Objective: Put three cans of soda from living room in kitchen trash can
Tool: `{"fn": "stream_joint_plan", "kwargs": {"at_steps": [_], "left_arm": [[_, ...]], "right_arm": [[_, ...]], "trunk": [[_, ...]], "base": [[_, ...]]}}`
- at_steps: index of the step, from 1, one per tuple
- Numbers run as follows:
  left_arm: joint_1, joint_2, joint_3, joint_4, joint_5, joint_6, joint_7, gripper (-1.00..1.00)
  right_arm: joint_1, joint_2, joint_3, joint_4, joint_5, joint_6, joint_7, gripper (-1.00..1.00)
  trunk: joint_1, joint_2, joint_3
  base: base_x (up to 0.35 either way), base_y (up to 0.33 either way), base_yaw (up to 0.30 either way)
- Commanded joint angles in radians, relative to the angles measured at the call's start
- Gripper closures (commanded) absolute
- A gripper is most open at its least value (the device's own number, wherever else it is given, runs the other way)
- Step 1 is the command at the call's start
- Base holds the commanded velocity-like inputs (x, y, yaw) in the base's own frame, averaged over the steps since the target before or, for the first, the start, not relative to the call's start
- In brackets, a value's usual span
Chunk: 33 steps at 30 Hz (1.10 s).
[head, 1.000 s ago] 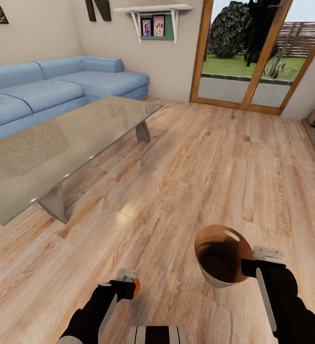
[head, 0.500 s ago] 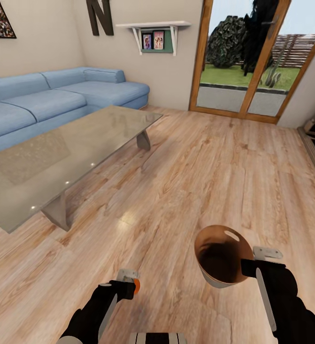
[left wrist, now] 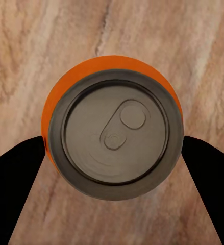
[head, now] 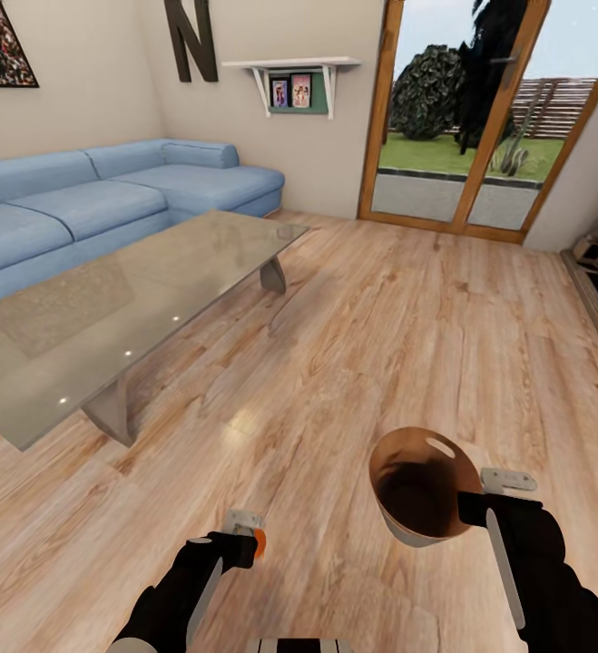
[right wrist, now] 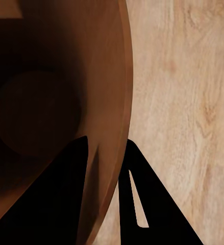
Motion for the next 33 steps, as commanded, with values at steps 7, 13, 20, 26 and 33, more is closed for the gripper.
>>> {"fn": "stream_joint_plan", "kwargs": {"at_steps": [7,13,20,26,33], "left_arm": [[0.000,0.000,0.000,0.000,0.000,0.000,-0.001,1.00],[0.000,0.000,0.000,0.001,0.001,0.000,-0.002,1.00],[0.000,0.000,0.000,0.001,0.001,0.000,-0.001,1.00],[0.000,0.000,0.000,0.001,0.001,0.000,-0.001,1.00],[0.000,0.000,0.000,0.001,0.001,0.000,-0.001,1.00]], "right_arm": [[0.000,0.000,0.000,0.000,-0.004,0.000,0.001,1.00],[0.000,0.000,0.000,0.000,-0.004,0.000,0.001,1.00],[0.000,0.000,0.000,0.000,-0.004,0.000,0.001,1.00],[0.000,0.000,0.000,0.000,-0.004,0.000,0.001,1.00],[0.000,0.000,0.000,0.000,-0.004,0.000,0.001,1.00]], "trunk": [[-0.012,0.021,0.021],[-0.035,0.063,0.049],[-0.061,0.112,0.083],[-0.084,0.154,0.111],[-0.111,0.203,0.144]], "base": [[0.000,0.000,0.000],[0.000,0.000,0.000],[0.000,0.000,0.000],[0.000,0.000,0.000],[0.000,0.000,0.000]]}}
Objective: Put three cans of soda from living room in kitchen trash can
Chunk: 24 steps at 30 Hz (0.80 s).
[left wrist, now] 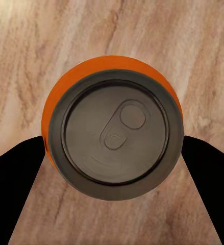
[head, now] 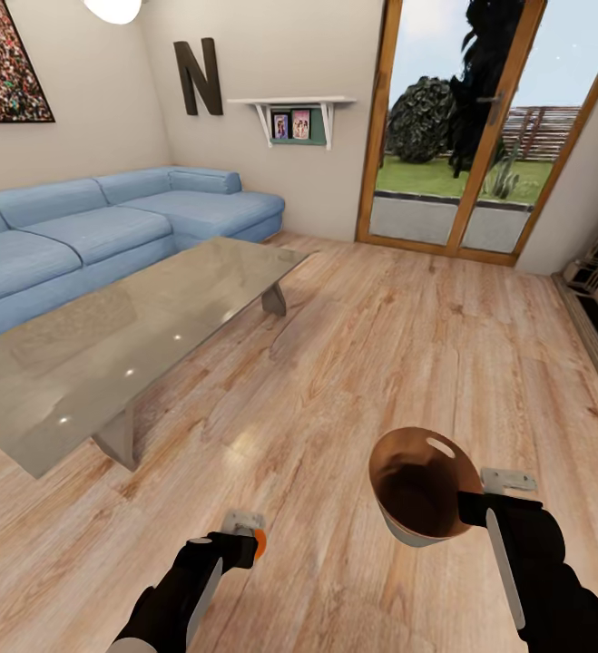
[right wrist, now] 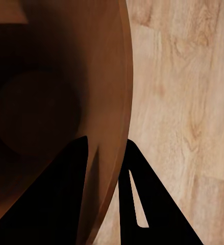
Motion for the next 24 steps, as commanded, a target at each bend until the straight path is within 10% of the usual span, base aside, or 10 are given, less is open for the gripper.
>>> {"fn": "stream_joint_plan", "kwargs": {"at_steps": [1,24], "left_arm": [[0.000,0.000,0.000,0.000,0.000,0.000,0.000,1.00],[0.000,0.000,0.000,0.000,0.000,0.000,0.000,1.00]], "right_arm": [[0.000,0.000,0.000,0.000,-0.004,0.000,0.001,1.00],[0.000,0.000,0.000,0.000,-0.004,0.000,0.001,1.00]], "trunk": [[-0.004,0.007,0.005],[-0.092,0.168,0.114]], "base": [[0.000,0.000,0.000],[0.000,0.000,0.000]]}}
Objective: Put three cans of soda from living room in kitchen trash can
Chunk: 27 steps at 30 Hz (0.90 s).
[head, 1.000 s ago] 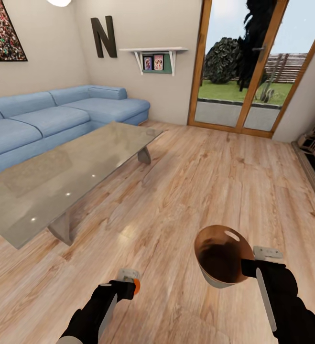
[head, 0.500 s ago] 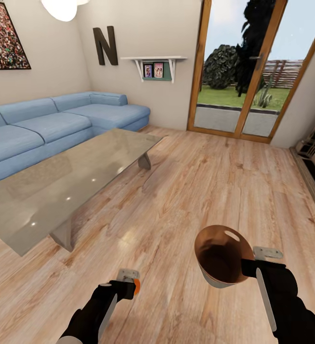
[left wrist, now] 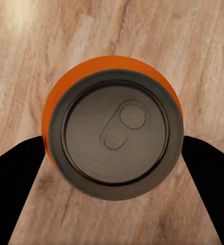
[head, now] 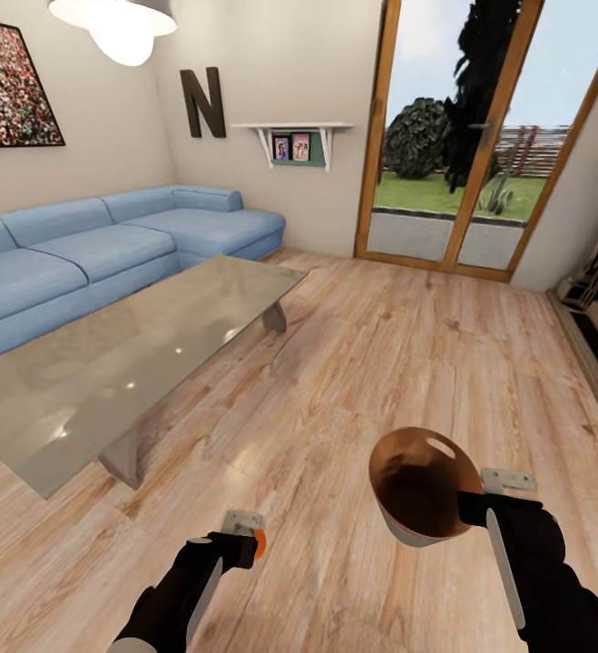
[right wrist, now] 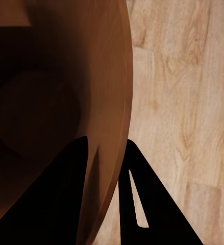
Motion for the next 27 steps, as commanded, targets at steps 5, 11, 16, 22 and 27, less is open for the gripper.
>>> {"fn": "stream_joint_plan", "kwargs": {"at_steps": [5,11,16,22,27], "left_arm": [[0.000,0.000,0.000,0.000,0.000,0.000,0.000,1.00],[0.000,0.000,0.000,0.000,0.000,0.000,0.001,1.00],[0.000,0.000,0.000,0.000,0.000,0.000,0.001,1.00],[0.000,0.000,0.000,0.000,0.000,0.000,0.001,1.00],[0.000,0.000,0.001,0.000,0.000,0.000,0.000,1.00]], "right_arm": [[0.000,0.000,0.000,0.000,-0.004,0.000,0.001,1.00],[0.000,0.000,0.000,0.000,-0.004,0.000,0.001,1.00],[0.000,0.000,0.000,0.000,-0.004,0.000,0.001,1.00],[0.000,0.007,0.002,0.001,-0.006,0.000,0.002,1.00],[0.000,0.008,0.002,0.001,-0.006,0.000,0.005,1.00]], "trunk": [[-0.019,0.035,0.024],[-0.042,0.077,0.052],[-0.062,0.112,0.076],[-0.085,0.154,0.105],[-0.104,0.189,0.128]], "base": [[0.000,0.000,0.000],[0.000,0.000,0.000],[0.000,0.000,0.000],[0.000,0.000,0.000],[0.000,0.000,0.000]]}}
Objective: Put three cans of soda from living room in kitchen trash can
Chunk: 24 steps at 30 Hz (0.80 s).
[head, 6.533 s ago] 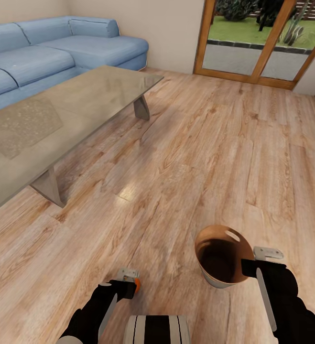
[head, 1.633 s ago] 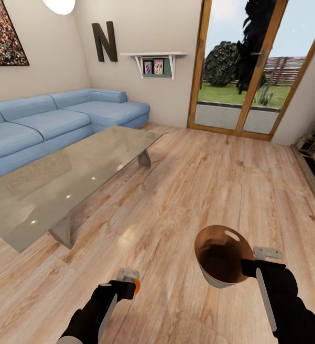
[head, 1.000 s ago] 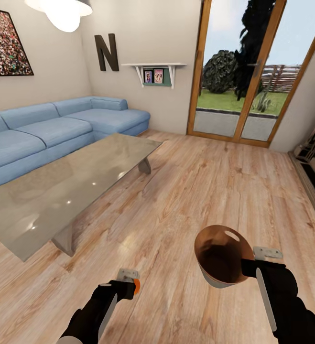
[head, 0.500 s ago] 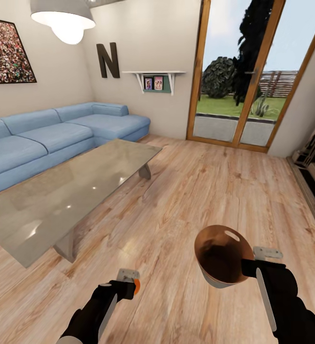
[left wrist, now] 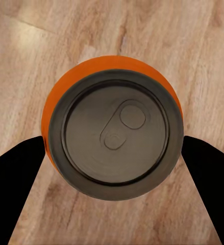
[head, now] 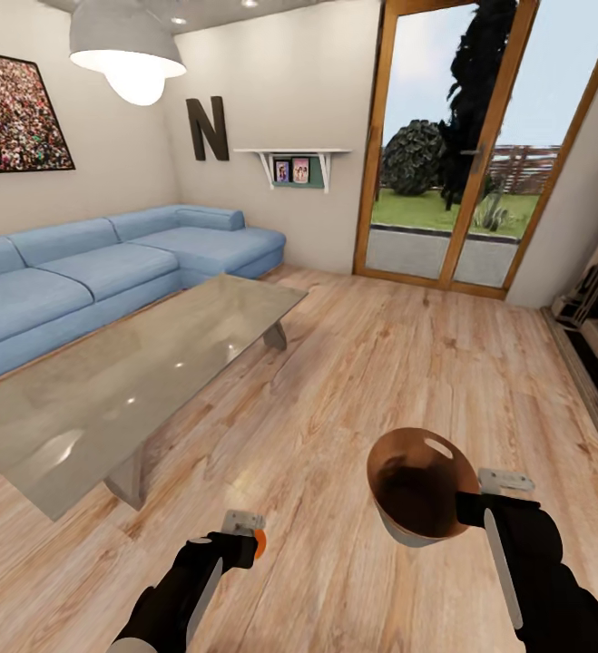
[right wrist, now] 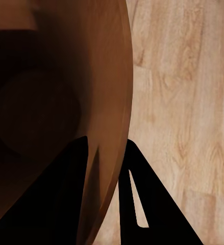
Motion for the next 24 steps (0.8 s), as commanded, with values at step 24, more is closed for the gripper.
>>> {"fn": "stream_joint_plan", "kwargs": {"at_steps": [24], "left_arm": [[0.000,0.004,0.001,0.014,0.000,-0.002,0.001,1.00]], "right_arm": [[0.000,0.000,0.002,0.000,-0.009,0.000,0.003,1.00]], "trunk": [[-0.092,0.168,0.114]], "base": [[0.000,0.000,0.000]]}}
